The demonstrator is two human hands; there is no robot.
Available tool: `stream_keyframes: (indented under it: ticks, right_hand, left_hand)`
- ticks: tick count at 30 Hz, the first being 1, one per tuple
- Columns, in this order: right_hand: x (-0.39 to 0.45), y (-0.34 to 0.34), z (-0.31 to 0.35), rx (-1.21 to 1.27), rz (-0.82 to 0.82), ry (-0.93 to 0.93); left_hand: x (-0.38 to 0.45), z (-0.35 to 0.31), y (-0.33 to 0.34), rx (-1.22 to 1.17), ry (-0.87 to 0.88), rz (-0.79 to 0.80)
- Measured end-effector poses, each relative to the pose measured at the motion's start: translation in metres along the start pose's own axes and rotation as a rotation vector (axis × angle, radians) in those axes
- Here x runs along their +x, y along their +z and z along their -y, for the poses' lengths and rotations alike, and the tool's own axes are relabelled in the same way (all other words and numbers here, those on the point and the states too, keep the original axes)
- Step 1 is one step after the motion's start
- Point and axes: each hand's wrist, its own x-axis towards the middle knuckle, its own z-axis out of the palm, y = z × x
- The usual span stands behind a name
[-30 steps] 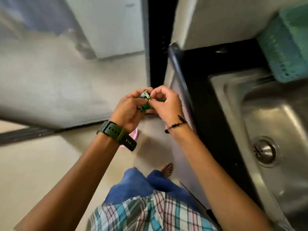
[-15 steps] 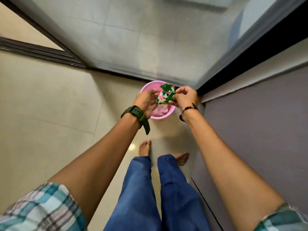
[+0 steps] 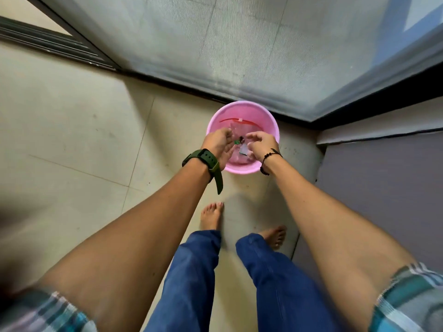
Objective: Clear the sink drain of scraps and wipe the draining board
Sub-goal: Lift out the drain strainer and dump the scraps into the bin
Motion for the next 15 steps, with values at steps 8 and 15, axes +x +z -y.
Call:
stream_keyframes:
  ticks: [8,15]
  right_hand:
    - [-0.041,-0.021,0.016,0.061,-0.203,0.017]
    - [-0.134,-0.087,0.077,0.224,-0.352,-0.074]
  left_hand:
    - [-0.044,-0.015,0.011,0.070,0.013,0.029]
    - [-0.139,-0.038,0.051,0.148,0.024,0.149]
